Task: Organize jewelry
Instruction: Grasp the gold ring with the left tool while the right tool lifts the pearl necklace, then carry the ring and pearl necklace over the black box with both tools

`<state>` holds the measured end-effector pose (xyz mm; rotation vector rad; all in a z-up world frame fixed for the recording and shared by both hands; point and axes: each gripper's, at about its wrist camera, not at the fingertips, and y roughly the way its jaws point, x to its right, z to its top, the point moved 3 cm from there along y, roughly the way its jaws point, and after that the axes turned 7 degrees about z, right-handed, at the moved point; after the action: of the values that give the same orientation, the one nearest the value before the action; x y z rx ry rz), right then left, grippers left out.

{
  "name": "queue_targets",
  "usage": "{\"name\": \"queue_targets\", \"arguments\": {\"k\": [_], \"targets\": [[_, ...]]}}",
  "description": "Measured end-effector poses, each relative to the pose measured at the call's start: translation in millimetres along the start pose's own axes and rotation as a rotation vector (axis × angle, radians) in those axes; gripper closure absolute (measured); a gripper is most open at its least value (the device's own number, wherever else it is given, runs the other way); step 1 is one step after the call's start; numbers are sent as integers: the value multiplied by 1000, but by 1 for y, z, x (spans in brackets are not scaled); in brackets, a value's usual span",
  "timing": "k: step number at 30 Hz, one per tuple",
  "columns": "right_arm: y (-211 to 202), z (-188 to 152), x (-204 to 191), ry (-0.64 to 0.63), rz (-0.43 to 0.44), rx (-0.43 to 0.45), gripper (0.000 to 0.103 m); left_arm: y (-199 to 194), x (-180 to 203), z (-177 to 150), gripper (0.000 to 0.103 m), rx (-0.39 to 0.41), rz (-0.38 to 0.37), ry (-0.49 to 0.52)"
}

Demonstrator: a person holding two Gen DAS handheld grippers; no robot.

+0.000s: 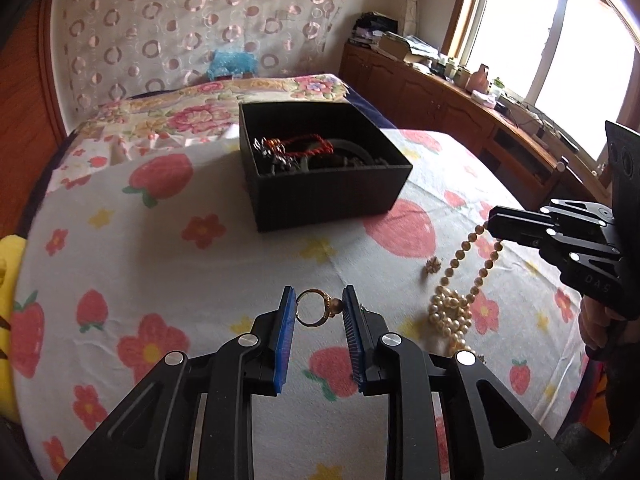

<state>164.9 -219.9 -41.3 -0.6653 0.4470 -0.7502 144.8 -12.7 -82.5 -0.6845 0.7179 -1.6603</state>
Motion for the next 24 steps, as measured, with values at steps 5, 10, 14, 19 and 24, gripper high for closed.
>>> {"name": "queue_targets", "arguments": {"k": [5, 10, 14, 19, 24], "targets": [[-9, 25, -1, -8, 8, 41, 94, -9, -5, 17, 81, 40, 9, 1], [-23, 49, -7, -31, 14, 82, 94, -15, -9, 33, 81, 74, 9, 6], [-33, 66, -11, -46, 20, 111, 94, -20, -8, 46, 81, 97, 8, 12], [-46, 87, -17, -60, 33, 143, 94, -25, -8, 59, 80, 118, 7, 13], [-55, 105, -20, -72, 41, 172, 94, -24, -9, 74, 81, 133, 11, 17]]}}
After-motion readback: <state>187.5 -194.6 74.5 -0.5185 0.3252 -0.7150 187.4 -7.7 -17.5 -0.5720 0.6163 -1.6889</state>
